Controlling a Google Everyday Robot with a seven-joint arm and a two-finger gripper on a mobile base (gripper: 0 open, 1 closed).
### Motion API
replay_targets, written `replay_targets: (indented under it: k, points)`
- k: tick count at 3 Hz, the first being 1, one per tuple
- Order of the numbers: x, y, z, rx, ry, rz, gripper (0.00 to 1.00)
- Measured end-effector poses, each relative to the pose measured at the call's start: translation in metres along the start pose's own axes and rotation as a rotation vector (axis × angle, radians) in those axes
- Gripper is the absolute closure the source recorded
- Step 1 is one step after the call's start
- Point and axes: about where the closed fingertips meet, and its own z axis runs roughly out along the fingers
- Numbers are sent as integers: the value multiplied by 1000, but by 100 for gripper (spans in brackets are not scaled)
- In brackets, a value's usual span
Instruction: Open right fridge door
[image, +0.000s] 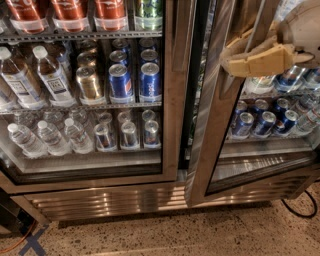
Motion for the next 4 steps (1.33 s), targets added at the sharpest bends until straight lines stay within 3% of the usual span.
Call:
replay_targets:
  k: [4]
  points:
    - [-5, 24, -13, -13, -8, 21, 100]
